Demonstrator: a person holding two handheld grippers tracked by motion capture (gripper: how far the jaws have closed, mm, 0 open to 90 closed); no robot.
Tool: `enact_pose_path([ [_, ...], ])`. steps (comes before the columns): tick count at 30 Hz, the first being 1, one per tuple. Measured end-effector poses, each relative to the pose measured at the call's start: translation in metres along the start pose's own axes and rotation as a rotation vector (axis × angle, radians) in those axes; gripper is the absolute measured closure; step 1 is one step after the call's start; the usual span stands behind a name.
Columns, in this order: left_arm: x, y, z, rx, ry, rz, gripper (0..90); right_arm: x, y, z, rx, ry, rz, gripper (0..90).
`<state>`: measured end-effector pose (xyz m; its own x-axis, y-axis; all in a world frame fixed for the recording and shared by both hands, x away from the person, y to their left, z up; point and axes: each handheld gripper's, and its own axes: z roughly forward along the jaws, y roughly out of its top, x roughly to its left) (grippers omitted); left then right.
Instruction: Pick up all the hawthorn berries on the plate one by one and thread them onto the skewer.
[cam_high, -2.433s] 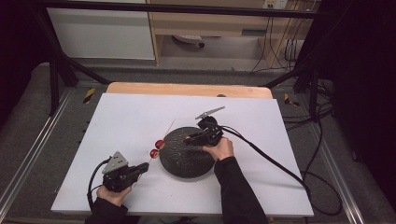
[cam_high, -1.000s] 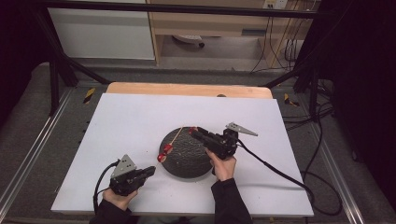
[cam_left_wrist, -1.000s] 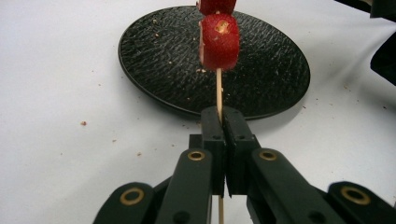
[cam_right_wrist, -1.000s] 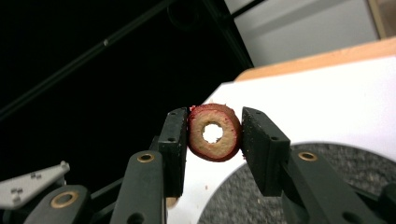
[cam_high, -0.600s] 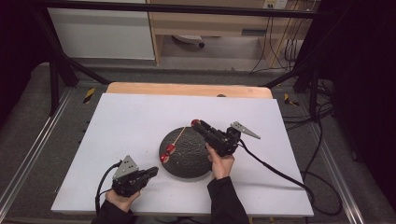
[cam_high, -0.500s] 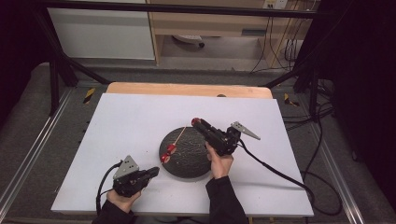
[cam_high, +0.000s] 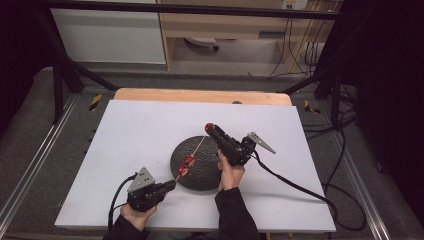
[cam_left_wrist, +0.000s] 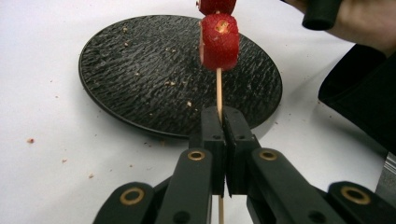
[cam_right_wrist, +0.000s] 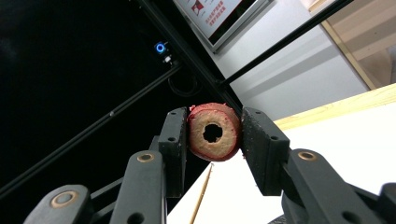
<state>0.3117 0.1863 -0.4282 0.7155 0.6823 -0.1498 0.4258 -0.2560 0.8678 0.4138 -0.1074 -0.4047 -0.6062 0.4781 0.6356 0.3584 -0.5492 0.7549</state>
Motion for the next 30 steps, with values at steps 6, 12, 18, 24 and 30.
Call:
enact_pose_path([
  [6,-0.001,0.000,0.000,-0.006,-0.005,-0.001,88.1,-0.001,-0.004,0.001,-0.021,0.003,0.008,62.3],
  [12,-0.001,0.000,0.001,-0.013,-0.007,-0.009,88.1,0.000,-0.005,0.001,-0.021,0.008,0.014,62.3],
  [18,-0.003,0.000,0.003,-0.018,-0.009,-0.019,88.1,-0.001,-0.009,0.001,-0.015,0.011,0.024,62.3],
  [24,-0.006,0.000,0.005,-0.038,-0.008,-0.048,88.1,-0.002,-0.014,0.002,-0.013,0.019,0.035,62.4],
  [30,-0.009,0.000,0.009,-0.053,0.000,-0.066,88.2,-0.002,-0.018,0.001,-0.005,0.029,0.053,62.5],
])
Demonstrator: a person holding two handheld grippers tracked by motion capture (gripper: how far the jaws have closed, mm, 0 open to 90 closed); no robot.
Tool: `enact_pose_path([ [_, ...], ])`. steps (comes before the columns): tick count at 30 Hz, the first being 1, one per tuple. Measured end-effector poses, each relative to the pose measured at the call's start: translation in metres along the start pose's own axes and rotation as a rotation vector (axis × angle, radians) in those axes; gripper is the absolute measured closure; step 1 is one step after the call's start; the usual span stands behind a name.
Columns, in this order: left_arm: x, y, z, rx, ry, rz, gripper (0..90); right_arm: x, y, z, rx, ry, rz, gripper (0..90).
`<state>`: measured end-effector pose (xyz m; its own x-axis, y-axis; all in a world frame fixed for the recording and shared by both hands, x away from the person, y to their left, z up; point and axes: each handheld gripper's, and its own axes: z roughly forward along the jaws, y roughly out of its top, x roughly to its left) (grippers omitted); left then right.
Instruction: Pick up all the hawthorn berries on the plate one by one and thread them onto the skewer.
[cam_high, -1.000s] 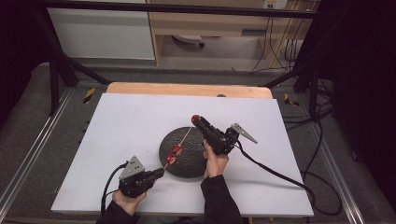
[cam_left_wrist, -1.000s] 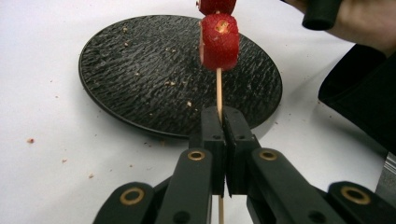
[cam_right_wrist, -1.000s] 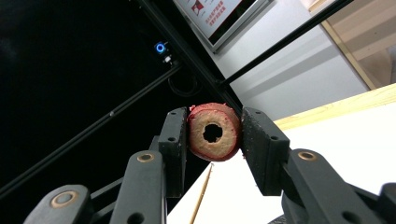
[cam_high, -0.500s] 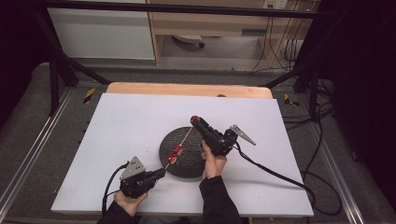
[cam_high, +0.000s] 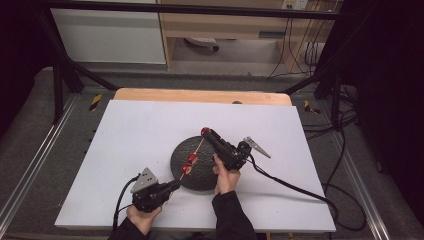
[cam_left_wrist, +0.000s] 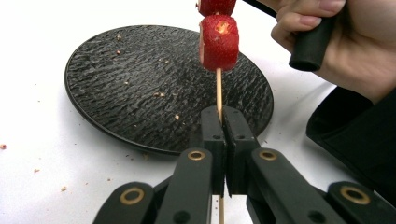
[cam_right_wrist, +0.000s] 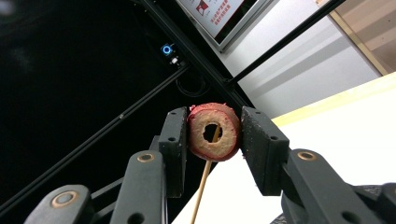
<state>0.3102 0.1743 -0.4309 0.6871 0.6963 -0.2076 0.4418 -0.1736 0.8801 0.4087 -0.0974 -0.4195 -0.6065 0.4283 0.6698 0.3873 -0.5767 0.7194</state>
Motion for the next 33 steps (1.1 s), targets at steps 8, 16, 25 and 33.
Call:
enact_pose_path([
  [8,-0.002,0.001,0.001,-0.004,0.009,-0.003,88.3,0.001,-0.007,-0.002,0.026,0.003,0.008,62.7],
  [16,-0.001,0.001,0.003,0.004,0.005,-0.005,88.3,0.002,-0.014,-0.004,0.061,0.009,0.008,62.8],
  [25,0.000,0.001,0.004,0.011,0.008,-0.005,88.3,0.004,-0.024,-0.008,0.109,0.009,0.003,62.8],
  [33,0.000,0.001,0.005,0.017,0.009,-0.001,88.3,0.006,-0.030,-0.011,0.130,0.008,-0.015,62.8],
])
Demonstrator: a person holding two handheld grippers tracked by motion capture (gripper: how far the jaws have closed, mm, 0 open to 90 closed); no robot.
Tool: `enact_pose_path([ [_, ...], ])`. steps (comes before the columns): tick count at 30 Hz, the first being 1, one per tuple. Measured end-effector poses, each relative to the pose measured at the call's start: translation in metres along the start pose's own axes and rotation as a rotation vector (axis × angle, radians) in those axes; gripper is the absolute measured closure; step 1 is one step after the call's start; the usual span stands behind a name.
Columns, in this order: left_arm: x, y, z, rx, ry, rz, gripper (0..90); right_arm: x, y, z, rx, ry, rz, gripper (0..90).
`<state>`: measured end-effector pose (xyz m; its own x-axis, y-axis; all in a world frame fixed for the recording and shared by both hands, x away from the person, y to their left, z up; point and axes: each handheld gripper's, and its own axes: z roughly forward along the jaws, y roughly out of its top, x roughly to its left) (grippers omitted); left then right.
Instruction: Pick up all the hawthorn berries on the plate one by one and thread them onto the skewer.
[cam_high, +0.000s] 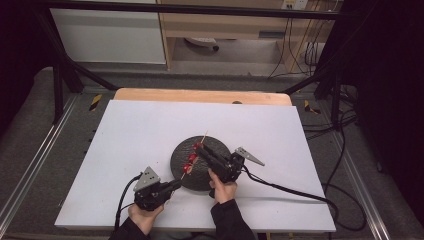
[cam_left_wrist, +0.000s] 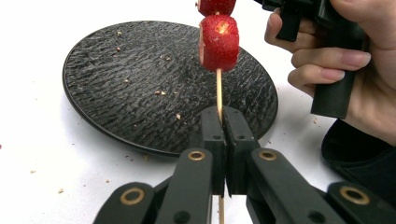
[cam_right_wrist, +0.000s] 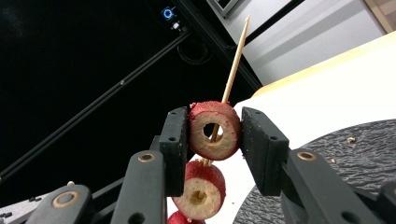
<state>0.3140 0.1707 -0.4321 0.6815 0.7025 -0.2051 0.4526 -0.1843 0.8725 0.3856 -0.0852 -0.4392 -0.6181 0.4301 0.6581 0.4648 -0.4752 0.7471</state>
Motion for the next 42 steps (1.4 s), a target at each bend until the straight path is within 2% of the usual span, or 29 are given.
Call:
enact_pose_path([
  [5,0.000,0.000,0.000,0.000,-0.002,0.002,88.3,0.001,-0.001,-0.001,0.006,0.000,0.001,62.7],
  [7,0.001,0.000,0.000,0.000,-0.005,0.002,88.4,0.002,0.001,-0.001,0.013,-0.004,-0.013,61.6],
  [9,0.001,0.000,-0.001,-0.004,-0.003,0.001,88.3,0.003,0.002,-0.002,0.021,-0.006,-0.020,59.1],
  [10,0.002,0.000,-0.002,-0.009,-0.004,0.000,88.3,0.004,0.005,-0.003,0.039,-0.014,-0.046,52.8],
  [12,0.003,0.001,-0.003,-0.007,-0.003,0.002,88.3,0.004,0.010,-0.005,0.054,-0.022,-0.065,49.6],
  [17,0.005,0.000,-0.005,-0.001,0.000,0.014,88.4,-0.001,0.026,-0.013,0.144,-0.061,-0.107,38.5],
  [20,0.007,0.000,-0.005,0.005,0.001,0.020,88.4,-0.004,0.035,-0.016,0.229,-0.083,-0.125,30.7],
  [22,0.007,0.000,-0.006,0.010,0.002,0.027,88.4,-0.006,0.039,-0.017,0.281,-0.098,-0.154,26.0],
  [23,0.007,0.000,-0.006,0.010,0.002,0.027,88.3,-0.006,0.039,-0.017,0.281,-0.098,-0.154,26.0],
  [24,0.007,0.000,-0.006,0.012,0.003,0.029,88.4,-0.007,0.043,-0.019,0.321,-0.117,-0.184,21.2],
  [28,0.010,0.001,-0.007,0.022,0.004,0.036,88.3,-0.009,0.049,-0.022,0.393,-0.148,-0.256,10.6],
  [29,0.010,0.001,-0.007,0.022,0.004,0.036,88.3,-0.009,0.049,-0.022,0.393,-0.148,-0.256,10.6],
  [30,0.010,0.001,-0.008,0.023,0.005,0.035,88.3,-0.011,0.051,-0.025,0.430,-0.160,-0.301,7.8],
  [31,0.011,0.001,-0.008,0.023,0.003,0.036,88.3,-0.011,0.051,-0.025,0.430,-0.160,-0.301,7.8],
  [32,0.011,0.001,-0.008,0.025,0.004,0.038,88.3,-0.014,0.052,-0.030,0.461,-0.172,-0.336,6.3],
  [35,0.011,0.001,-0.008,0.035,0.002,0.041,88.3,-0.019,0.054,-0.039,0.491,-0.184,-0.357,4.7],
  [41,0.012,0.002,-0.006,0.062,-0.015,0.049,88.3,-0.028,0.060,-0.058,0.511,-0.198,-0.387,1.9],
  [42,0.012,0.002,-0.006,0.065,-0.017,0.047,88.3,-0.030,0.061,-0.066,0.524,-0.210,-0.408,1.7],
])
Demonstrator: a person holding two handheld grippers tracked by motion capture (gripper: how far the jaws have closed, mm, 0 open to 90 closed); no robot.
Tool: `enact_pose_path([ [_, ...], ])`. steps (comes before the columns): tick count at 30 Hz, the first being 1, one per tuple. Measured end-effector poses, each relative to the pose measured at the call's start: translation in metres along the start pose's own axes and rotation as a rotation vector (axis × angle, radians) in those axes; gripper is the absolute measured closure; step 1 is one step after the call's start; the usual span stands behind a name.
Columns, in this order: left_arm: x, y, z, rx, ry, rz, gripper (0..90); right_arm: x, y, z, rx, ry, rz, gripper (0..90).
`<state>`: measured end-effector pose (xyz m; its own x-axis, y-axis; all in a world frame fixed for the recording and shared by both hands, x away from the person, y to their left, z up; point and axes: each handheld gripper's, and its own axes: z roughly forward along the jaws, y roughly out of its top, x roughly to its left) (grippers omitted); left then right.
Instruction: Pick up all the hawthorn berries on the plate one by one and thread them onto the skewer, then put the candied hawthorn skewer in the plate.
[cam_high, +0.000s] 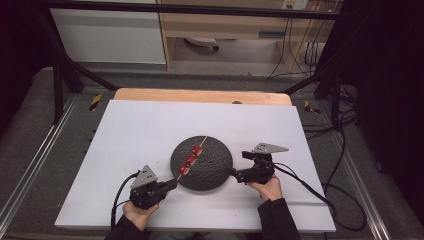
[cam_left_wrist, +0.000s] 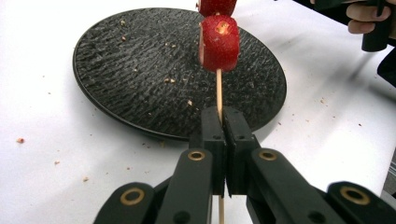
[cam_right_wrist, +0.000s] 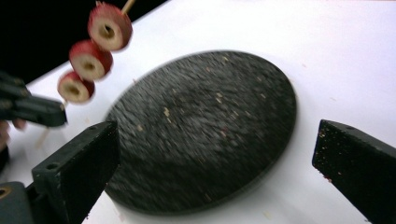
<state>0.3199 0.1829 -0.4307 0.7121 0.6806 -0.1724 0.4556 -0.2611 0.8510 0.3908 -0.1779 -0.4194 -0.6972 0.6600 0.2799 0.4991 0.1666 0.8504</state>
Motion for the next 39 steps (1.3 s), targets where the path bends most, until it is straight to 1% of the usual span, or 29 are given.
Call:
enact_pose_path([
  [1,0.000,0.000,0.000,0.002,-0.001,-0.001,88.3,-0.002,-0.002,-0.003,0.007,-0.005,-0.013,1.4],
  [2,0.000,0.001,0.000,0.009,0.000,0.003,88.3,-0.002,-0.002,-0.003,0.007,-0.005,-0.013,1.4],
  [4,0.001,0.003,-0.001,0.015,-0.001,0.005,88.3,-0.006,-0.007,-0.008,0.016,-0.018,-0.029,0.7],
  [5,0.001,0.003,-0.001,0.017,-0.002,0.003,88.3,-0.010,-0.013,-0.013,0.017,-0.023,-0.039,0.9],
  [8,0.002,0.005,-0.001,0.033,-0.004,0.003,88.3,-0.014,-0.019,-0.017,0.023,-0.027,-0.036,0.8],
  [10,0.002,0.007,-0.001,0.044,-0.003,0.003,88.3,-0.019,-0.025,-0.021,0.036,-0.045,-0.037,0.8],
  [11,0.002,0.007,-0.001,0.046,-0.002,0.003,88.3,-0.023,-0.029,-0.025,0.043,-0.056,-0.042,0.6],
  [13,0.003,0.010,-0.001,0.061,-0.003,0.006,88.3,-0.025,-0.031,-0.027,0.041,-0.057,-0.036,0.8],
  [14,0.003,0.011,-0.001,0.069,-0.001,0.009,88.3,-0.028,-0.034,-0.031,0.046,-0.057,-0.028,0.9],
  [16,0.005,0.015,-0.001,0.085,0.002,0.011,88.3,-0.030,-0.037,-0.034,0.053,-0.071,-0.020,0.9],
  [17,0.006,0.018,-0.001,0.090,0.003,0.010,88.3,-0.032,-0.038,-0.036,0.054,-0.072,-0.023,0.9],
  [21,0.008,0.027,0.001,0.114,0.007,0.014,88.3,-0.034,-0.041,-0.040,0.056,-0.084,-0.021,0.9],
  [25,0.010,0.036,0.007,0.142,0.018,0.021,88.2,-0.036,-0.045,-0.045,0.061,-0.102,-0.023,0.8],
  [29,0.010,0.043,0.013,0.164,0.026,0.029,88.2,-0.036,-0.048,-0.049,0.083,-0.118,-0.035,0.5],
  [31,0.010,0.047,0.017,0.173,0.029,0.030,88.3,-0.037,-0.048,-0.050,0.084,-0.119,-0.036,0.5],
  [32,0.010,0.049,0.018,0.178,0.032,0.033,88.2,-0.037,-0.048,-0.050,0.084,-0.118,-0.029,0.5],
  [33,0.010,0.050,0.020,0.186,0.032,0.035,88.3,-0.037,-0.048,-0.051,0.081,-0.115,-0.037,0.5],
  [36,0.012,0.054,0.024,0.211,0.040,0.040,88.2,-0.036,-0.048,-0.051,0.088,-0.113,-0.034,0.4],
  [39,0.014,0.057,0.029,0.229,0.045,0.038,88.2,-0.037,-0.049,-0.052,0.093,-0.115,-0.033,0.4],
])
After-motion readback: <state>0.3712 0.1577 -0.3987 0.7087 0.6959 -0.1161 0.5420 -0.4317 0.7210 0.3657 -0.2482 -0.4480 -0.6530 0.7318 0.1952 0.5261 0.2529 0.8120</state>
